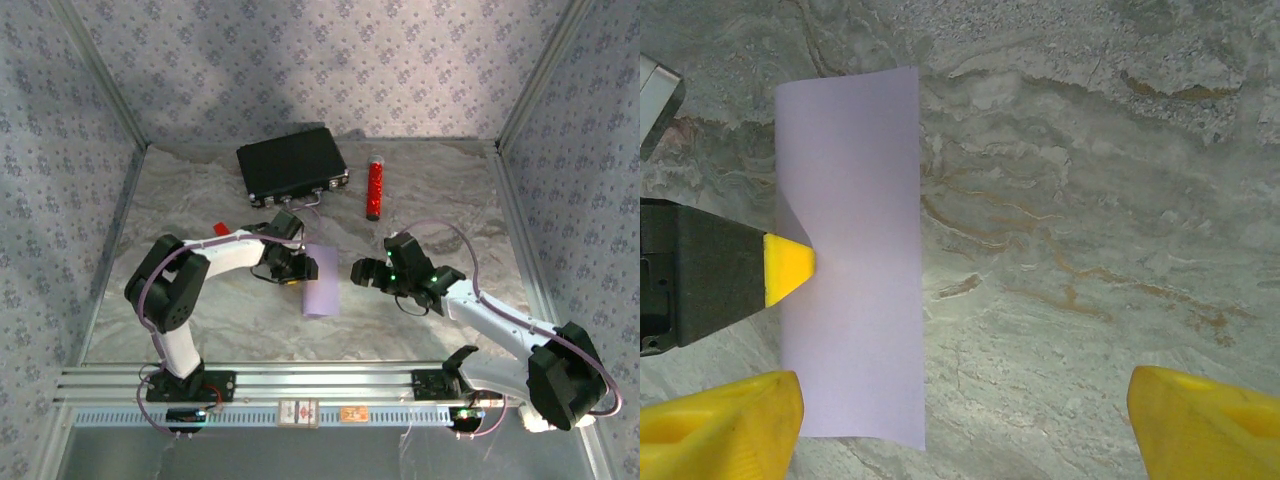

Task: Fold a paper plane with a square sheet of paper (pick it up from the middle)
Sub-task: First fold the square sheet of paper in half at the center of the table, then hold the square sheet of paper at the center of the table.

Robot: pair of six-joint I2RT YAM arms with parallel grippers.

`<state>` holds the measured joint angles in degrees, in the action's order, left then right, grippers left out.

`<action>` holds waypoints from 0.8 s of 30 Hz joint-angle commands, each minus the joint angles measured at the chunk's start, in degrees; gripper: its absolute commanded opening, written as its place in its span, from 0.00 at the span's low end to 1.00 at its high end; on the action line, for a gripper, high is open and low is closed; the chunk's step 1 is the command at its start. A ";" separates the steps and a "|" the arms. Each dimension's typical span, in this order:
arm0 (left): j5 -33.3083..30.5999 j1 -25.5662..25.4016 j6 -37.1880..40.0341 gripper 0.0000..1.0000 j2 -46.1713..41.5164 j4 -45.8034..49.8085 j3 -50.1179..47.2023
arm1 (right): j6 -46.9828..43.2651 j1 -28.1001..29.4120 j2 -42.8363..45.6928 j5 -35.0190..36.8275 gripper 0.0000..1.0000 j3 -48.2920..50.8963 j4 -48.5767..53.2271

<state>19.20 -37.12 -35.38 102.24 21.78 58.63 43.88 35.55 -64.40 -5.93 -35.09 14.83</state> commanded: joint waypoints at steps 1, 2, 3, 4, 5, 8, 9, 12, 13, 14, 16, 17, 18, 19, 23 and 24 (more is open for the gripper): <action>-4.11 -0.38 0.92 0.49 4.02 2.52 -0.98 | -0.97 0.31 0.33 1.27 0.86 -1.13 1.19; -4.24 -0.40 1.02 0.49 4.15 2.56 -0.95 | -0.91 0.26 0.33 1.25 0.86 -1.16 1.23; -4.55 -0.48 1.08 0.49 4.27 2.86 -0.82 | -0.90 0.29 0.33 1.27 0.86 -1.11 1.19; -4.82 -0.51 1.10 0.49 4.44 3.12 -0.64 | -0.90 0.35 0.33 1.20 0.86 -1.08 1.17; -4.89 -0.58 1.19 0.49 4.55 3.26 -0.54 | -0.94 0.26 0.25 1.27 0.86 -1.07 1.13; -5.21 -0.74 1.32 0.49 4.93 3.64 -0.18 | -0.95 0.31 0.24 1.30 0.87 -1.04 1.19; -5.48 -0.76 1.37 0.50 5.14 3.85 0.02 | -0.94 0.33 0.24 1.36 0.87 -1.08 1.17; -7.00 -1.23 1.70 0.50 5.67 5.00 0.77 | -0.67 0.30 0.21 1.56 0.87 -1.03 1.32; -7.65 -1.36 2.01 0.49 5.90 5.63 1.24 | -0.65 0.29 0.23 1.71 0.87 -1.03 1.34; -7.97 -1.37 2.15 0.50 6.28 6.36 1.73 | -0.67 0.29 0.16 1.80 0.87 -0.99 1.41; -8.02 -1.40 2.63 0.50 6.66 6.78 2.17 | -0.77 0.22 0.18 1.89 0.87 -0.94 1.52; -7.90 -1.46 2.61 0.50 6.75 6.71 2.22 | -0.75 0.18 0.23 1.97 0.87 -0.93 1.52; -7.81 -1.46 2.51 0.50 6.86 6.61 2.33 | -0.81 0.22 0.07 1.97 0.88 -0.94 1.65; -7.74 -1.40 2.50 0.50 6.83 6.44 2.28 | -0.73 0.22 0.07 1.95 0.88 -0.89 1.61; -8.16 -1.42 1.89 0.50 6.93 6.28 2.39 | -0.64 0.22 0.04 1.89 0.88 -0.83 1.69; -8.13 -1.49 1.80 0.50 6.99 6.17 2.35 | -0.70 0.18 0.07 1.89 0.88 -0.94 1.74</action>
<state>15.99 -38.37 -34.50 104.68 27.05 62.85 43.90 35.57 -64.40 -5.28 -35.09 14.90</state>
